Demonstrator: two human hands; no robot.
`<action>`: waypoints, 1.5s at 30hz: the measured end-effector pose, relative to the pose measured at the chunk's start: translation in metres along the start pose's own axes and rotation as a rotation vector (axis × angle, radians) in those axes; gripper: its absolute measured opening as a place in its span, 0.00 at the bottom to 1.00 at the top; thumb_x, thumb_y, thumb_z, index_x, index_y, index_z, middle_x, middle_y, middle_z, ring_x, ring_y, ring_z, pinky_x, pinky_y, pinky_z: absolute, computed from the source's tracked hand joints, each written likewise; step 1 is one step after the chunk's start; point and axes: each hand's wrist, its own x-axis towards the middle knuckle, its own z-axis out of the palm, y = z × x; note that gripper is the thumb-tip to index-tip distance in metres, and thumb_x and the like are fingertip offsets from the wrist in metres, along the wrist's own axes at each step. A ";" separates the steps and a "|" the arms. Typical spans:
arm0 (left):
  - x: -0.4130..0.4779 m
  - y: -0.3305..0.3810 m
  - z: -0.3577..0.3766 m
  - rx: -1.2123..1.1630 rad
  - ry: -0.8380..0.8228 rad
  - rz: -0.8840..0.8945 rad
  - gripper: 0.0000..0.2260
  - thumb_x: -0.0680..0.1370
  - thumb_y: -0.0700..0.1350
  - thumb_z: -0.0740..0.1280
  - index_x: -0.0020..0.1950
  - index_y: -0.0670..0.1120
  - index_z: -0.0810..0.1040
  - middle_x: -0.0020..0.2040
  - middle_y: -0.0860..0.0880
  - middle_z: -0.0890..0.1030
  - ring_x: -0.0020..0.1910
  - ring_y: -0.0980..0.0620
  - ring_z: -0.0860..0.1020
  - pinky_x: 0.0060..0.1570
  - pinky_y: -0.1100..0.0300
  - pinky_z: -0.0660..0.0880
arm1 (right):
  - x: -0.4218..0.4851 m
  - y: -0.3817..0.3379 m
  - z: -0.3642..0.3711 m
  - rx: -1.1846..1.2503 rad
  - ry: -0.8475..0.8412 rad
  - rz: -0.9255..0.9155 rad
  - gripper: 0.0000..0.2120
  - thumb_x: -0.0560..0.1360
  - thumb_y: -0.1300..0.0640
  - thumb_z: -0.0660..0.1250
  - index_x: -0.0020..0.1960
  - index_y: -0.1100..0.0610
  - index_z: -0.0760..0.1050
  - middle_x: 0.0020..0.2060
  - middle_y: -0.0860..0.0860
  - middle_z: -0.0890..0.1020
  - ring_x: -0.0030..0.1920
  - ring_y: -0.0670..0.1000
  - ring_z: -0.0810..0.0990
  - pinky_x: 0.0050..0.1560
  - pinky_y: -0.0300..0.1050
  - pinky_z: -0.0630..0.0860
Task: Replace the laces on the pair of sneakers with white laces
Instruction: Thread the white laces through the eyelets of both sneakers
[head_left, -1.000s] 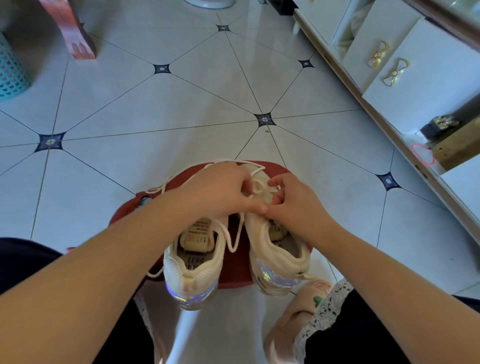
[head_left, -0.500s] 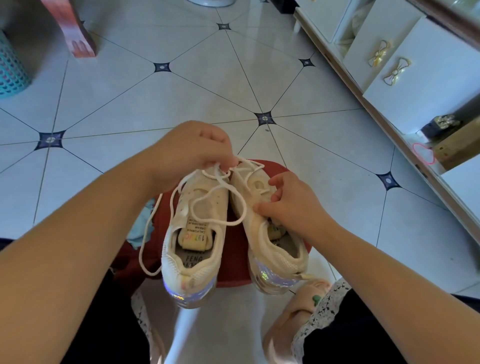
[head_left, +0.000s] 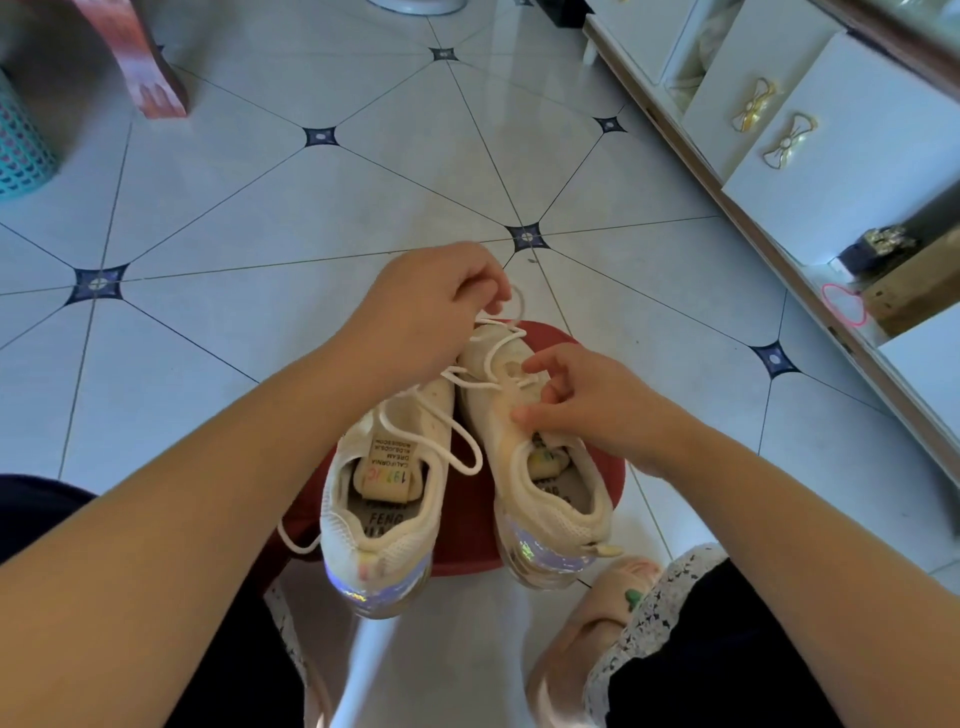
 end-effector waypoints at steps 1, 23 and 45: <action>0.001 0.002 0.003 -0.086 0.019 -0.021 0.09 0.78 0.40 0.60 0.44 0.51 0.76 0.37 0.58 0.79 0.28 0.67 0.71 0.32 0.73 0.67 | 0.000 0.000 -0.006 0.035 -0.011 0.009 0.19 0.70 0.55 0.72 0.58 0.51 0.71 0.37 0.46 0.78 0.39 0.44 0.77 0.42 0.38 0.74; 0.004 0.004 0.006 -0.780 0.003 -0.518 0.12 0.73 0.31 0.55 0.37 0.42 0.74 0.25 0.49 0.73 0.23 0.56 0.63 0.22 0.65 0.55 | 0.010 0.004 -0.035 -0.398 0.274 -0.078 0.04 0.78 0.53 0.61 0.46 0.51 0.73 0.40 0.47 0.78 0.43 0.48 0.75 0.37 0.39 0.66; 0.006 -0.009 0.028 0.091 -0.068 -0.044 0.21 0.72 0.44 0.69 0.64 0.54 0.71 0.58 0.56 0.76 0.57 0.56 0.72 0.54 0.62 0.66 | -0.008 -0.037 -0.039 0.400 0.185 -0.106 0.08 0.78 0.57 0.62 0.44 0.56 0.78 0.25 0.45 0.77 0.27 0.41 0.76 0.34 0.34 0.76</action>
